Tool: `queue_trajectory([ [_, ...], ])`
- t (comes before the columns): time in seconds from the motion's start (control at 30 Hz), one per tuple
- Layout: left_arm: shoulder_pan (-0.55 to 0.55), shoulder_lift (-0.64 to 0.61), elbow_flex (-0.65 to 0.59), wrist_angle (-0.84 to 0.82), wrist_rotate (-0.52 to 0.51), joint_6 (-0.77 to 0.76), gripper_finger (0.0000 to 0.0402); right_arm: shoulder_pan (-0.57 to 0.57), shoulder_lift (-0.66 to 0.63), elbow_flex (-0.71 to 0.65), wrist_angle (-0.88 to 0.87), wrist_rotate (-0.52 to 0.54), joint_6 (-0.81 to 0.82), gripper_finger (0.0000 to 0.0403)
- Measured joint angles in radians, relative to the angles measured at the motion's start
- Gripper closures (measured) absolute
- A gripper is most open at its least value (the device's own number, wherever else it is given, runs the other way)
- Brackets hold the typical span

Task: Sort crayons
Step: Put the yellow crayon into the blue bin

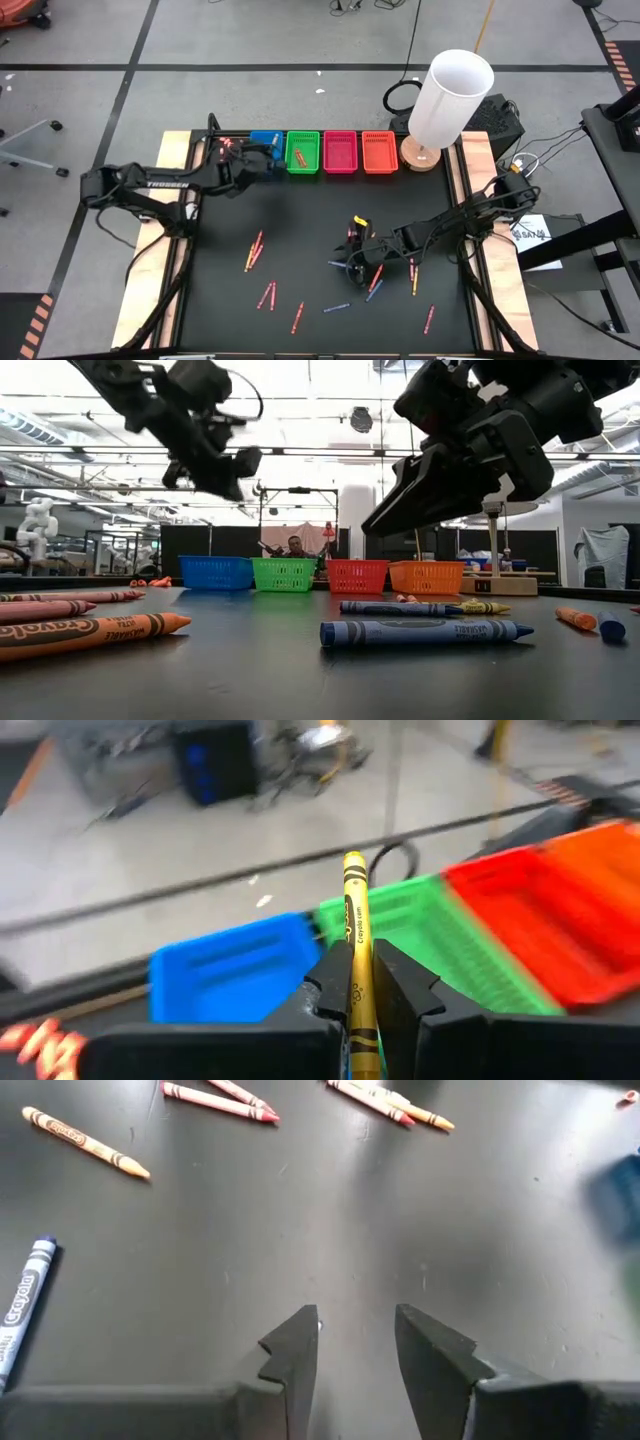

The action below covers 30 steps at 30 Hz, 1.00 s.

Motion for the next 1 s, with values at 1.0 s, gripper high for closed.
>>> queue_trajectory([
  [1.0,0.224,0.224,0.000,0.013,0.200,-0.185,0.0315,0.000,0.064,0.000,0.081,-0.004,0.007,0.0280],
])
